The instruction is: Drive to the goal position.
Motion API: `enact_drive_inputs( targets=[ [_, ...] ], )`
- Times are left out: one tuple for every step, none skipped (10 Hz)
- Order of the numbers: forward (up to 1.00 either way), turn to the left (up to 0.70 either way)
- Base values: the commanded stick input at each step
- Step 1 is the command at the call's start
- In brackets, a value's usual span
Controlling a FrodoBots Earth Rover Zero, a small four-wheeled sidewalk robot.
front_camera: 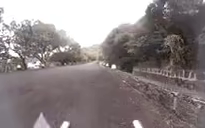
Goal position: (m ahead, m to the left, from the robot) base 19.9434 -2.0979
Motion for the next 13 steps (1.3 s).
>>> enact_drive_inputs(
  targets=[
    [0.50,0.00],
    [0.50,-0.11],
    [0.50,-0.50],
    [0.50,-0.50],
    [0.50,-0.50],
    [0.50,-0.50],
    [0.50,-0.13],
    [0.50,0.00],
    [0.50,0.00],
    [0.50,0.00],
    [0.50,0.00],
    [0.50,0.00],
    [0.50,0.00]
  ],
)
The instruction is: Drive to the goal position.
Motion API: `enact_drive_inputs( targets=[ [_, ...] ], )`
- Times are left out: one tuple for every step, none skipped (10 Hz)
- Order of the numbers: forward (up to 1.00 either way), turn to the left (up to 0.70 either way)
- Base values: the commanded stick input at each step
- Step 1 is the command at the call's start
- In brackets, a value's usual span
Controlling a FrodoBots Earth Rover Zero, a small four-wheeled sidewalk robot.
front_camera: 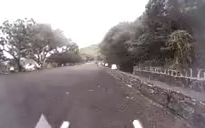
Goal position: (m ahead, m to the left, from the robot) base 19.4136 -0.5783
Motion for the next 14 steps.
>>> enact_drive_inputs(
  targets=[
    [0.50,0.00],
    [0.50,0.00],
    [0.50,0.00],
    [0.50,0.00],
    [0.50,0.00],
    [0.50,0.00],
    [0.50,0.00],
    [0.50,0.00],
    [0.50,0.00],
    [0.50,0.00],
    [0.50,0.00],
    [0.50,0.00],
    [0.50,0.00],
    [0.50,0.00]
  ],
)
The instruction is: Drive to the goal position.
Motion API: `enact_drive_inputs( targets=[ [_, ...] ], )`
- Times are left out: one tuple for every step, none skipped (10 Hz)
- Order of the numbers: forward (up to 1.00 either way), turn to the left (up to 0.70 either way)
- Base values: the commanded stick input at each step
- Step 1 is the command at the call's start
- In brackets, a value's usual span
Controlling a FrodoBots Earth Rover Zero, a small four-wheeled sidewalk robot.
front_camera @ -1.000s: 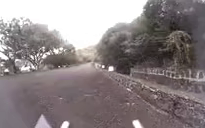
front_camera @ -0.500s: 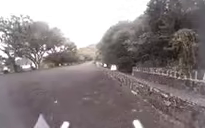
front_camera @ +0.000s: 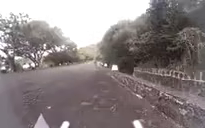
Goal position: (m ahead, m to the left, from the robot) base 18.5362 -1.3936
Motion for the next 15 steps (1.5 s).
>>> enact_drive_inputs(
  targets=[
    [0.50,0.00],
    [0.50,0.00],
    [0.50,0.00],
    [0.50,0.00],
    [0.50,0.00],
    [0.50,0.00],
    [0.50,0.00],
    [0.50,0.00],
    [0.50,0.00],
    [0.50,0.00],
    [0.50,0.00],
    [0.50,0.00],
    [0.50,0.00],
    [0.50,0.00],
    [0.50,0.00]
  ],
)
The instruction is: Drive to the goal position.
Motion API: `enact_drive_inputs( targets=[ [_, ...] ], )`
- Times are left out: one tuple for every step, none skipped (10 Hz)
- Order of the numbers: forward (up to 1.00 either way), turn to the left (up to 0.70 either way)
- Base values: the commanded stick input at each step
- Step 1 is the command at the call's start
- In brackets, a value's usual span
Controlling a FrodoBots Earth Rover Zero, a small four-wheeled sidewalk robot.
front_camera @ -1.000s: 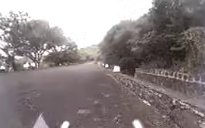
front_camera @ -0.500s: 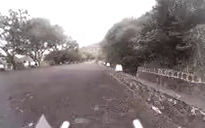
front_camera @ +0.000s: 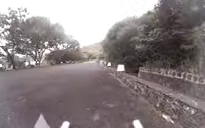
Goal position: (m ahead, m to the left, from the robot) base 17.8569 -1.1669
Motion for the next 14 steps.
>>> enact_drive_inputs(
  targets=[
    [0.50,0.00],
    [0.50,0.00],
    [0.50,0.00],
    [0.50,0.00],
    [0.50,0.00],
    [0.50,0.00],
    [0.50,0.00],
    [0.50,0.00],
    [0.50,0.00],
    [0.50,0.00],
    [0.50,0.00],
    [0.50,0.00],
    [0.50,0.00],
    [0.50,0.00]
  ],
)
